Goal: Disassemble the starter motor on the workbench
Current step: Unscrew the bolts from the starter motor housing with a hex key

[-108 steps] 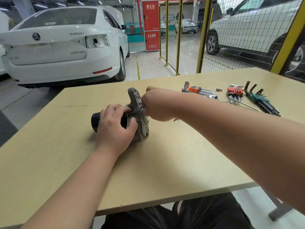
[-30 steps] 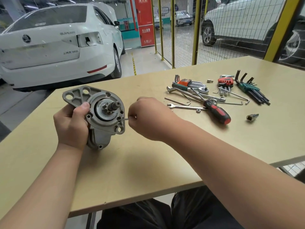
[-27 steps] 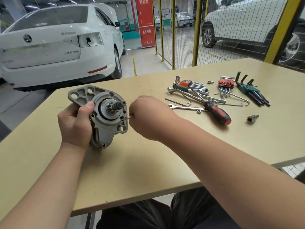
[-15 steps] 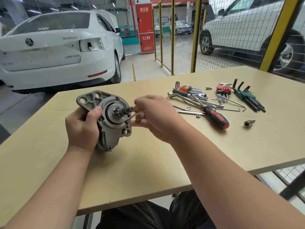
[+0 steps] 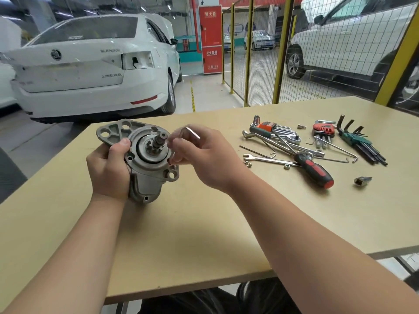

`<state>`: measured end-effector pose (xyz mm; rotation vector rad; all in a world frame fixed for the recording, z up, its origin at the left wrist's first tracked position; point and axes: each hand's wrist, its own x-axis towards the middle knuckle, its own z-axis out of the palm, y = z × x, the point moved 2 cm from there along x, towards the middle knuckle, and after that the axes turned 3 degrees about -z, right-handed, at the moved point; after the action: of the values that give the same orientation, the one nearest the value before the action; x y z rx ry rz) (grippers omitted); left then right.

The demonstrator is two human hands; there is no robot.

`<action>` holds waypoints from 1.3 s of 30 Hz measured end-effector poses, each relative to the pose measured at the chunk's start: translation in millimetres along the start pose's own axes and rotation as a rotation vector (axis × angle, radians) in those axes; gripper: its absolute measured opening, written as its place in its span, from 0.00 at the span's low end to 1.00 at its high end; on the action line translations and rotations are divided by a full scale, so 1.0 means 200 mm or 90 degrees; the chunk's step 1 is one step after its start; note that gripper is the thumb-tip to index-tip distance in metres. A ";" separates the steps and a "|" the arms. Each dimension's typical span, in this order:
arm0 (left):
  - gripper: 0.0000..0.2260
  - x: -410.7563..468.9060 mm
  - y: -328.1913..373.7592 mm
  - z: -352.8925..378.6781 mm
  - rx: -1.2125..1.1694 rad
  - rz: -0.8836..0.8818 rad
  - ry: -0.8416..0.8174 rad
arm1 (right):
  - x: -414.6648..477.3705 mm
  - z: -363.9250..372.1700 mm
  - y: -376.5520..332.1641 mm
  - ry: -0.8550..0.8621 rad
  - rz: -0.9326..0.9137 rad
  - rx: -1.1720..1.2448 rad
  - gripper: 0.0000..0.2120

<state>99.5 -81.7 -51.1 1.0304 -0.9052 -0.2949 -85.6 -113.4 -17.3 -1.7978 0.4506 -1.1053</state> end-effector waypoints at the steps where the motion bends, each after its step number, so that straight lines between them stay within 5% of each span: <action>1: 0.11 0.01 0.00 0.00 -0.002 -0.001 0.003 | 0.00 0.01 0.01 0.024 -0.029 -0.046 0.06; 5: 0.13 0.02 -0.01 0.02 0.027 -0.008 0.023 | 0.05 -0.01 0.04 0.116 -0.119 -0.138 0.04; 12: 0.16 0.09 -0.03 0.05 0.074 -0.034 0.014 | 0.08 -0.04 0.06 0.094 -0.151 -0.202 0.05; 17: 0.13 0.20 0.00 0.09 0.042 -0.136 -0.035 | 0.09 -0.07 0.07 0.115 -0.139 -0.166 0.10; 26: 0.10 0.40 -0.02 0.10 -0.024 -0.312 -0.035 | 0.28 -0.09 0.02 0.072 -0.144 -0.236 0.04; 30: 0.09 0.35 -0.13 0.15 -0.182 -0.476 -0.175 | 0.39 -0.10 -0.09 0.029 -0.186 -0.291 0.05; 35: 0.20 0.33 -0.17 0.31 -0.079 -0.449 -0.134 | 0.48 -0.17 -0.18 -0.061 -0.160 -0.440 0.03; 39: 0.18 0.29 -0.16 0.45 -0.056 -0.485 -0.162 | 0.46 -0.29 -0.15 -0.008 -0.147 -0.417 0.02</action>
<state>72.1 -187.2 -29.8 1.2422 -0.6796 -1.1139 -91.2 -192.9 62.0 -2.4751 0.6646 -1.1848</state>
